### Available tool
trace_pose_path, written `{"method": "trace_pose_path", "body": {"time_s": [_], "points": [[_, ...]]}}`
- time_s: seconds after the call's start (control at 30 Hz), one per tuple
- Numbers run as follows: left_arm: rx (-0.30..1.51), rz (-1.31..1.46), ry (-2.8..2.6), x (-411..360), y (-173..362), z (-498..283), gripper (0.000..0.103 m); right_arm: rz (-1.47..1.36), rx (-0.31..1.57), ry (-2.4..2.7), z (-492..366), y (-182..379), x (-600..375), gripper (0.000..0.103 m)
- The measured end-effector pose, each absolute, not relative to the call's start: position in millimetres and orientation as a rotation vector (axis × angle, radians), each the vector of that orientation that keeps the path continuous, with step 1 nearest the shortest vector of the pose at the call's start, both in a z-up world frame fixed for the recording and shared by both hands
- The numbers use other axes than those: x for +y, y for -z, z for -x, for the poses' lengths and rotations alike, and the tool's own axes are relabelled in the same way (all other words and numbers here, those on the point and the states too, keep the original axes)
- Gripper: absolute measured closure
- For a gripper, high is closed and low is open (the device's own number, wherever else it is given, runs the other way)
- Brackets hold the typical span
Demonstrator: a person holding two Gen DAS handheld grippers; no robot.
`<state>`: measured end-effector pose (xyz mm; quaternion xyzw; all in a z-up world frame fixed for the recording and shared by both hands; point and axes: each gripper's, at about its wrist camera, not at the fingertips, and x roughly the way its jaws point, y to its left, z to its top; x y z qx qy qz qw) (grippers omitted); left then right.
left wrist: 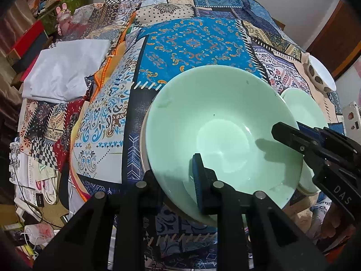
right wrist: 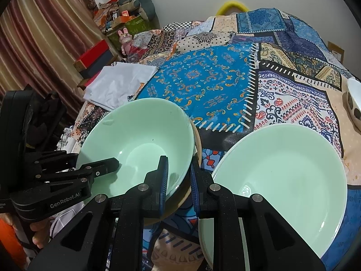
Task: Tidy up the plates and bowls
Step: 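Lower the mint green bowl into the pale pink bowl with both grippers, then open both grippers and move them to the white bowl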
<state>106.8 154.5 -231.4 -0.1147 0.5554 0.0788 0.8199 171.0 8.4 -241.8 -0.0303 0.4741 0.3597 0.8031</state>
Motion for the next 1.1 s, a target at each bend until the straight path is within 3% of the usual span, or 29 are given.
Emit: {"method": "trace_pose_path", "body": {"time_s": [0.8,0.87,0.93,0.97,1.1], "points": [[1.155,0.199,-0.229,160,208,-99,0.079,0.118,0.947,-0.722,-161,217,-19,0.085],[1.137,0.219,-0.222,163,200,-97,0.079,0.113,0.943,-0.719,-161,213,-22,0.079],[1.113,0.221,-0.221,162,190,-96,0.079,0.102,0.940,-0.714,-163,209,-26,0.061],[1.094,0.207,-0.221,158,183,-96,0.079,0.092,0.933,-0.713,-163,207,-28,0.057],[1.028,0.175,-0.196,141,160,-96,0.071,0.092,0.888,-0.688,-163,195,-36,0.055]]}}
